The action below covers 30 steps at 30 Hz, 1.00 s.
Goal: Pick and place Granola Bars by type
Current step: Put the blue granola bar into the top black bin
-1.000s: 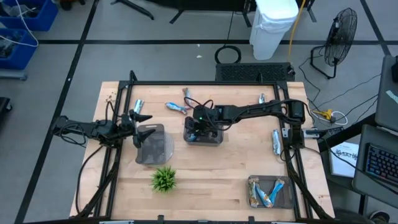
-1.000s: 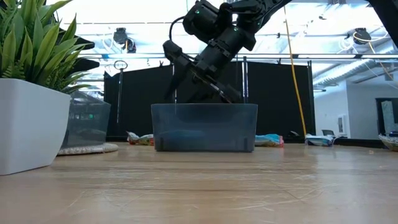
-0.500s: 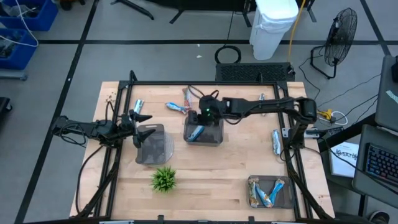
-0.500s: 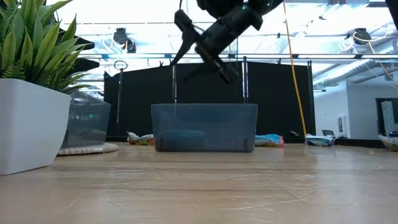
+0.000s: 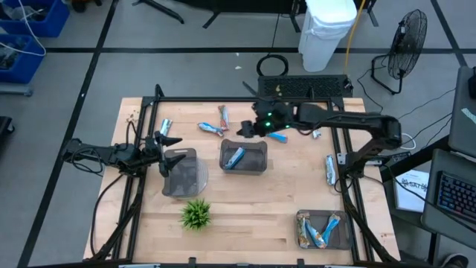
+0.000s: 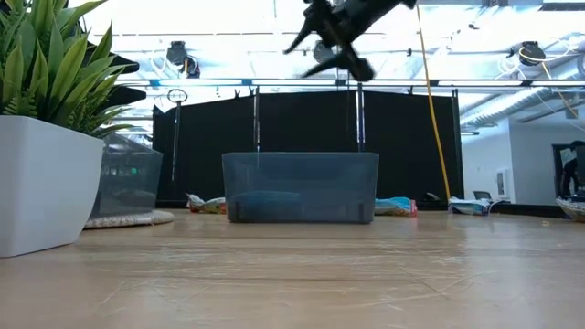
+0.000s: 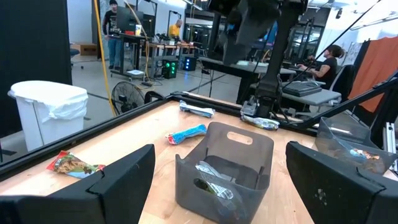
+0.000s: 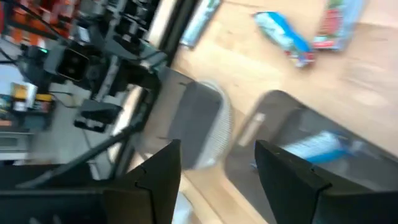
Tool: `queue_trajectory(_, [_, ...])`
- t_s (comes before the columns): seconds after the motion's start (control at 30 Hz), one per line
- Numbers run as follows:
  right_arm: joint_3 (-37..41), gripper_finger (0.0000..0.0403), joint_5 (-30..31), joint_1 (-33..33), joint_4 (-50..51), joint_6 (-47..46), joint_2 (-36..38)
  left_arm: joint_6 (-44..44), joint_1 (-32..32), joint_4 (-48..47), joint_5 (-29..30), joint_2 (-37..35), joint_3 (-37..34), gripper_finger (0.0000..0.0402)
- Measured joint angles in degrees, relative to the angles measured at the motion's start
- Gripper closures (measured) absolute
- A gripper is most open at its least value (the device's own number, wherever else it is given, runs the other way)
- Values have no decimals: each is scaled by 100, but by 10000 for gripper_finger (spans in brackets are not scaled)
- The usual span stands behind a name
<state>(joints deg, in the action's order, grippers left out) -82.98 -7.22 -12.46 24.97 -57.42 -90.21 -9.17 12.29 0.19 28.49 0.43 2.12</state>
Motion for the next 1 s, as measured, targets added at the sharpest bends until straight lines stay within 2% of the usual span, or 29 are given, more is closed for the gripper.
queue_trajectory(0.27, [0,198,528,-174,2357,696,674,-1,1,0,-1,-2,2,41])
queue_trajectory(0.57, [3,201,1889,-185,5157,600,909,0,1,0,0,0,1,41])
queue_trajectory(0.7, [233,202,2200,-183,5244,954,921,-2,1,0,0,-2,1,41])
queue_trajectory(0.87, [767,193,1926,-220,5224,629,913,0,0,0,0,-2,2,41])
queue_trajectory(1.0, [1221,158,1597,-242,5159,193,818,0,1,0,0,-2,1,41])
